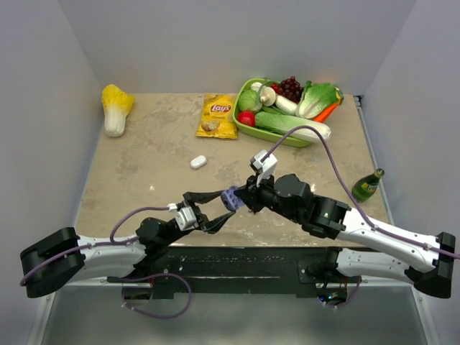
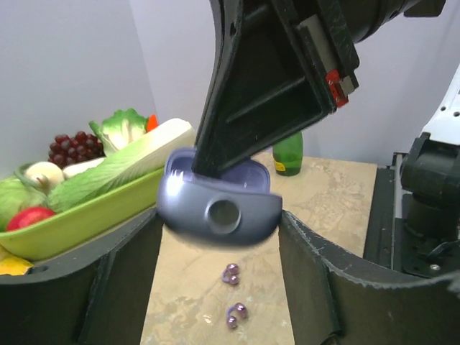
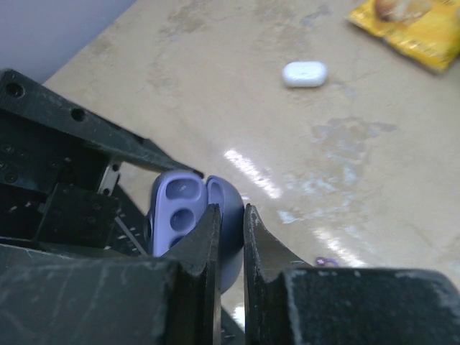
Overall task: Insert the wireless bluetooth earbuds into the charging case
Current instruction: Adjust the charging case.
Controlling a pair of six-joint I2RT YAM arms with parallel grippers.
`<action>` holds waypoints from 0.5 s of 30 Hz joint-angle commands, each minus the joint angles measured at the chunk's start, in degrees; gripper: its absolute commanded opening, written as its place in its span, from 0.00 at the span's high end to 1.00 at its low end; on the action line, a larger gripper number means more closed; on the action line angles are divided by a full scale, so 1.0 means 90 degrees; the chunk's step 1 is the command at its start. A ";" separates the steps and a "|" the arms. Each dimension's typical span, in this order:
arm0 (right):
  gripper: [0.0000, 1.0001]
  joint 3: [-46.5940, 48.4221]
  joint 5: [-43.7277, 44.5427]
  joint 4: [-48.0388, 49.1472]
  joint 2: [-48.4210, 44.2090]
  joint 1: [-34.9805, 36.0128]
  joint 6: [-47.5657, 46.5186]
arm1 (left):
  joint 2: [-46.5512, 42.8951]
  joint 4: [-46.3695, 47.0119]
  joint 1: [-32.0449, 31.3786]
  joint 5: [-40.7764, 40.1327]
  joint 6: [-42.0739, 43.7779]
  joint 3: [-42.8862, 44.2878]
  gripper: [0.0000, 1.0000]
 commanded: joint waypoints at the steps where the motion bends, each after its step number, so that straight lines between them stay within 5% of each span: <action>1: 1.00 0.0726 0.0803 -0.0402 -0.0576 -0.0132 -0.1034 | 0.0148 0.0023 0.0073 -0.0810 -0.0806 -0.0393 0.30; 10: 1.00 0.0756 0.0276 -0.0550 -0.0743 -0.0113 -0.1688 | 0.0285 -0.0222 0.0083 -0.0548 -0.1441 -0.0314 0.04; 15: 1.00 0.0647 0.0577 -0.0588 -0.0656 0.0676 -0.2440 | 0.0031 -0.0496 0.0219 0.1199 -0.2046 -0.0129 0.03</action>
